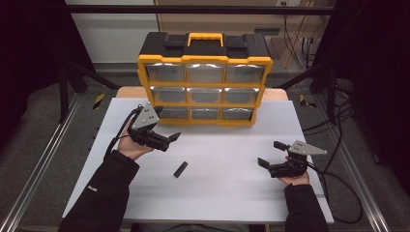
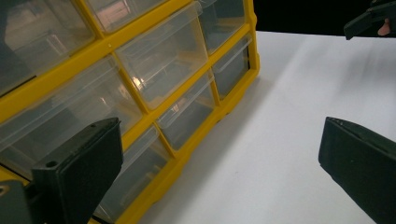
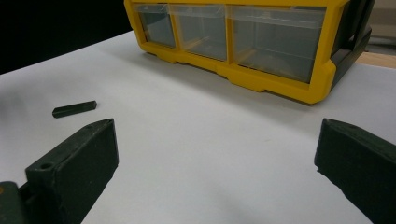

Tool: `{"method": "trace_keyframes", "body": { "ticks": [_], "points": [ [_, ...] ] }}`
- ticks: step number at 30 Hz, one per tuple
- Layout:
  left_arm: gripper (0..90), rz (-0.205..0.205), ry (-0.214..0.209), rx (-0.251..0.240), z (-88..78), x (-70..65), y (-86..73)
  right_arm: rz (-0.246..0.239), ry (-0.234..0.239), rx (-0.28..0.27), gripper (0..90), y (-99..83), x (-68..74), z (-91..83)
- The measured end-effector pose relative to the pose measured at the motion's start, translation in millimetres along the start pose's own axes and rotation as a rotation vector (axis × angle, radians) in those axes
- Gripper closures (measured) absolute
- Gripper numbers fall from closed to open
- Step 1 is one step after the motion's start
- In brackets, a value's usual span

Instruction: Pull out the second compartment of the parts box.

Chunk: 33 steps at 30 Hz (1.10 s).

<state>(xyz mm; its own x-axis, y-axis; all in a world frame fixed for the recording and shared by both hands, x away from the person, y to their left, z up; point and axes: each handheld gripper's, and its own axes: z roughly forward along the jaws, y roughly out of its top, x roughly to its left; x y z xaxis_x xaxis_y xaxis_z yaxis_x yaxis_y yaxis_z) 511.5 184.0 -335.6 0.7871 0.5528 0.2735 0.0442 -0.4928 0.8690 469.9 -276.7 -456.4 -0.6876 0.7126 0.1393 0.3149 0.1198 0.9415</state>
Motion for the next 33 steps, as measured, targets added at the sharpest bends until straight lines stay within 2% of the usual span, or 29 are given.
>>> {"method": "trace_keyframes", "body": {
  "ticks": [9, 20, 33],
  "points": [
    [0.0, 0.023, 0.003, -0.009, 0.7, 1.5, 10.5, -0.001, -0.001, 0.001, 0.2, 0.0, 0.0, 0.0],
    [0.5, 0.075, 0.004, -0.015, 3.8, 0.5, 22.7, -0.001, 0.002, 0.001, 0.2, -0.1, -0.1, 0.4],
    [0.8, 0.146, 0.024, 0.005, 11.1, -2.2, 39.2, 0.0, 0.001, 0.001, 0.2, 0.0, -0.2, -0.1]
  ]
}}
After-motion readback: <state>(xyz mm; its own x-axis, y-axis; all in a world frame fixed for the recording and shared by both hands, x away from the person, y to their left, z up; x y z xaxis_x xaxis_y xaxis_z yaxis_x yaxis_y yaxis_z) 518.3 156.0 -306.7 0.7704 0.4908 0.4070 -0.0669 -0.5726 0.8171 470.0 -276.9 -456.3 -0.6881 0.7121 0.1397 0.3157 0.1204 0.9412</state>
